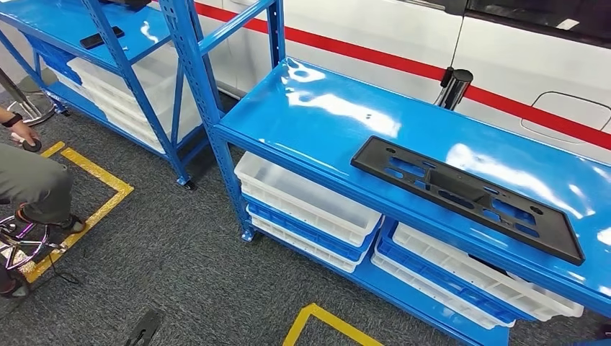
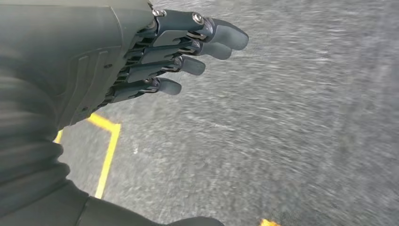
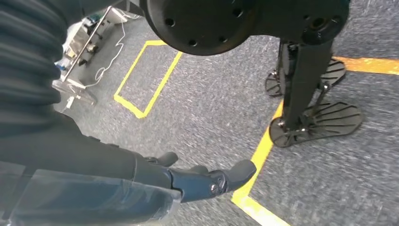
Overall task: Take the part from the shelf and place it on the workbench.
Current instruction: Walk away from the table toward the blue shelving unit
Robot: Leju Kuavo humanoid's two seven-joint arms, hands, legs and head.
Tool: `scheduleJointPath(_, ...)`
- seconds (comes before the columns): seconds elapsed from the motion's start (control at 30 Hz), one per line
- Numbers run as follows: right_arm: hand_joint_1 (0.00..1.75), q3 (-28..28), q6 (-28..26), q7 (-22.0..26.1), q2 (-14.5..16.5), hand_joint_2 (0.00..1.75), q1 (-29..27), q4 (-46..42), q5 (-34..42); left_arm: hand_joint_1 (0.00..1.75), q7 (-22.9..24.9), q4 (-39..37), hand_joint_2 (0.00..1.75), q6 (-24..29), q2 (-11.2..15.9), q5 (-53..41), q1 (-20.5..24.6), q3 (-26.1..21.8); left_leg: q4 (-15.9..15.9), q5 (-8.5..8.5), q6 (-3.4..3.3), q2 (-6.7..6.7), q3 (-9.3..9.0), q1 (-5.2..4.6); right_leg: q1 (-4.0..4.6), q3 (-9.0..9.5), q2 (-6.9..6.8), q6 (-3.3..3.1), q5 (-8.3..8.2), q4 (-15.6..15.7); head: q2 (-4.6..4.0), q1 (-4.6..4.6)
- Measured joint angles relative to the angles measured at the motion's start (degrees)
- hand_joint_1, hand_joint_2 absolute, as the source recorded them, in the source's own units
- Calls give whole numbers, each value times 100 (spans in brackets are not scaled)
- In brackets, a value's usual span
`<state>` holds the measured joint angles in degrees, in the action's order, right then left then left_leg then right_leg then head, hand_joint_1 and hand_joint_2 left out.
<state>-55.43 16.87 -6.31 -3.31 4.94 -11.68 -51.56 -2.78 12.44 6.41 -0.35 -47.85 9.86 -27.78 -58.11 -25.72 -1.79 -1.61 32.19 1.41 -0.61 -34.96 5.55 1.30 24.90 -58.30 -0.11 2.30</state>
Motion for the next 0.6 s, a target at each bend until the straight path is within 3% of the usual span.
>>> scheduleJointPath(0.07, 0, -3, -3, 27, -8, 175, 22, 0, -5, 0, -294, 3, 44, -485, -10, 127, 3, -22, 58, 43, -58, 143, 0, -13, 0, -314, -340, -39, 285, -592, 0, -24)
scheduleJointPath(0.1, 0, -3, -3, 41, -12, 175, 33, 0, -11, 0, -417, 2, 0, -833, -13, 245, 0, -60, 59, 46, -69, 222, 10, -22, -11, -515, -430, -52, 450, -987, 0, -33)
scheduleJointPath(0.17, 0, -4, -3, 61, -16, 175, 29, 1, -26, 0, -537, -1, 0, -1458, -33, 476, -7, -171, 58, 43, -68, 380, 22, -36, -39, -732, -489, -10, 600, -1460, 0, -36)
scheduleJointPath(0.2, 0, -5, -2, 66, -18, 175, 23, 1, -33, 0, -548, -2, 0, -1642, -53, 550, -10, -225, 57, 41, -63, 452, 24, -36, -52, -668, -511, 41, 553, -1376, 0, -38)
scheduleJointPath(0.23, 0, -7, -3, 69, -23, 175, 19, 1, -37, 0, -545, -3, 0, -1731, -78, 587, -13, -268, 56, 37, -51, 524, 22, -33, -64, -475, -567, 97, 440, -1059, 0, -38)
scheduleJointPath(0.3, 0, -9, -3, 76, -33, 175, 39, -1, -44, 0, -519, -3, 0, -1767, -117, 625, -18, -336, 50, 18, 8, 668, 0, -46, -61, 26, -847, 156, 193, -207, 0, -49)
scheduleJointPath(0.37, 0, -10, -4, 85, -35, 175, 72, -1, -49, 0, -488, -3, 0, -1760, -128, 650, -22, -398, 45, -16, 95, 804, -38, -73, -28, 247, -1013, 96, 66, 194, 0, -49)
scheduleJointPath(0.43, 0, -15, -4, 91, -33, 175, 68, -1, -55, 0, -476, -2, 0, -1749, -137, 661, -11, -452, 56, -47, 171, 936, -88, -73, -11, 213, -887, -8, 35, 188, 0, -45)
scheduleJointPath(0.47, 0, -20, -5, 91, -32, 175, 55, 0, -56, 0, -474, -1, 0, -1745, -143, 665, 1, -471, 30, -84, 211, 906, -105, -52, -39, 219, -810, -55, 28, 193, 0, -43)
scheduleJointPath(0.5, 0, -26, -7, 87, -32, 175, 45, 0, -57, 0, -474, 1, 0, -1741, -148, 673, 8, -489, -65, -172, 244, 791, -88, -30, -67, 229, -739, -108, 18, 199, 0, -33)
scheduleJointPath(0.53, 0, -31, -8, 84, -31, 175, 46, 0, -57, 0, -474, 1, 0, -1737, -149, 684, 6, -507, -270, -323, 270, 611, -16, -11, -97, 256, -670, -158, 5, 206, 0, -21)
scheduleJointPath(0.6, 0, -38, -9, 75, -25, 175, 58, 0, -57, 0, -462, 0, 0, -1728, -150, 701, -23, -546, -983, -733, 285, 259, 291, 8, -91, 254, -522, -223, -10, 207, 0, 0)
